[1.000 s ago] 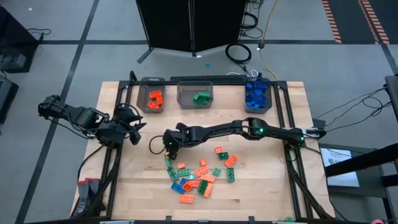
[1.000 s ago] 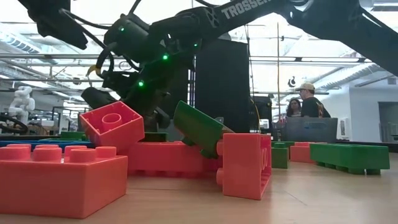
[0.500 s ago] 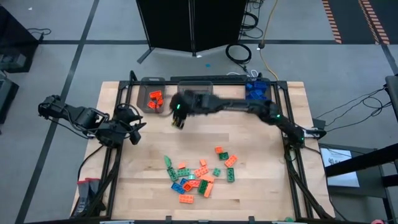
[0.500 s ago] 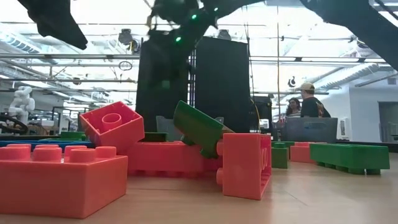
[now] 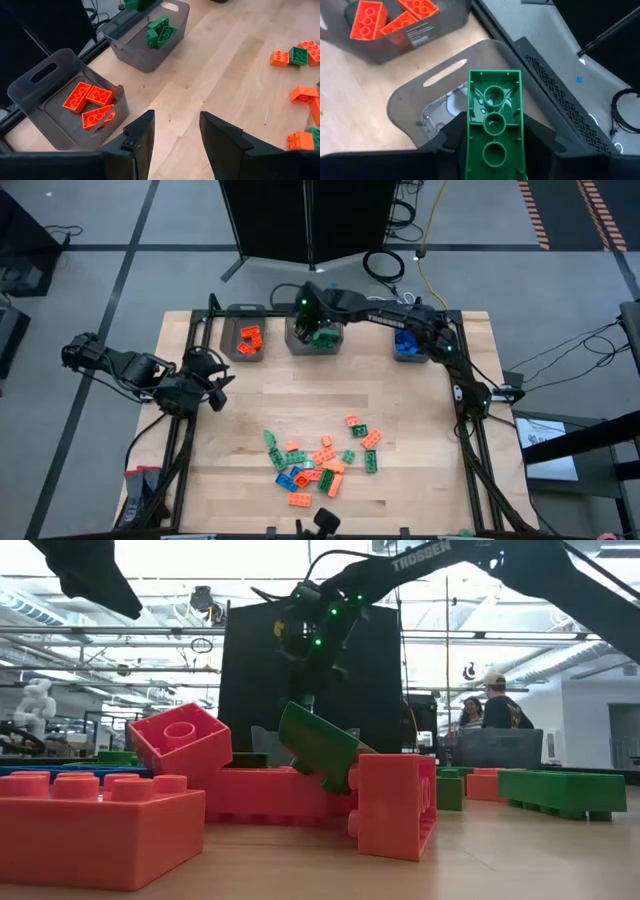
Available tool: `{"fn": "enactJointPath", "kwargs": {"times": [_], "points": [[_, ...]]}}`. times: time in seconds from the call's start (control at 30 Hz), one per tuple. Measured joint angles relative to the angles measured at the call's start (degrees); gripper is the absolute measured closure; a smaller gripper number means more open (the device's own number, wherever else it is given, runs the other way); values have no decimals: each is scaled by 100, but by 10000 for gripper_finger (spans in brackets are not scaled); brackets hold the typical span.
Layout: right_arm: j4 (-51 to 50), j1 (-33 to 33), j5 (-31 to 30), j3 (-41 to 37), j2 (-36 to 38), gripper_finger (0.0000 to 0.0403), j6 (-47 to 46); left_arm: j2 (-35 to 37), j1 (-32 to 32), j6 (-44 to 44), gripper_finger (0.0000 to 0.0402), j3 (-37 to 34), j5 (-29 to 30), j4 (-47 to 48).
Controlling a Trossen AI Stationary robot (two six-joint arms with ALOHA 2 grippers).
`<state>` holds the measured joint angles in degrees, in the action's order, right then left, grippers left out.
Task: Sort blocks
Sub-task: Put the green piece into the middle black bin
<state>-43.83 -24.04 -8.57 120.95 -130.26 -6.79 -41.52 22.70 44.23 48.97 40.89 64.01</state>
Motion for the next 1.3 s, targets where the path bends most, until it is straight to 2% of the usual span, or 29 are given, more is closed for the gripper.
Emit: {"fn": "enactJointPath", "kwargs": {"times": [0.3,0.37,0.5,0.57,0.63,0.77,0.87,0.93,1.07,1.13,1.2,1.3], "points": [[9,20,310,3,-296,280,139,0,0,4,241,0,127,7],[41,-3,402,15,-276,244,111,0,-1,4,241,0,139,7],[1,-29,452,15,-278,136,-19,0,0,7,241,0,139,7],[-30,-26,460,15,-268,104,-58,0,0,7,241,0,139,7],[-102,-26,495,15,-260,90,-63,0,0,8,241,0,139,7],[-567,-10,1660,138,-168,99,156,2,0,9,241,0,136,10],[-1128,187,2654,234,204,118,500,0,0,49,241,0,123,99],[-1651,423,3075,254,486,129,801,0,-2,50,241,0,117,164],[-3156,1067,3031,216,758,144,1641,1,-2,48,241,0,113,166],[-3573,1375,2999,46,834,148,1830,2,0,49,241,0,113,168],[-3481,1600,2999,-414,1023,150,1810,0,-1,46,241,0,112,169],[-2838,1846,2935,-1596,1517,150,1492,2,-2,52,241,0,106,241]]}}
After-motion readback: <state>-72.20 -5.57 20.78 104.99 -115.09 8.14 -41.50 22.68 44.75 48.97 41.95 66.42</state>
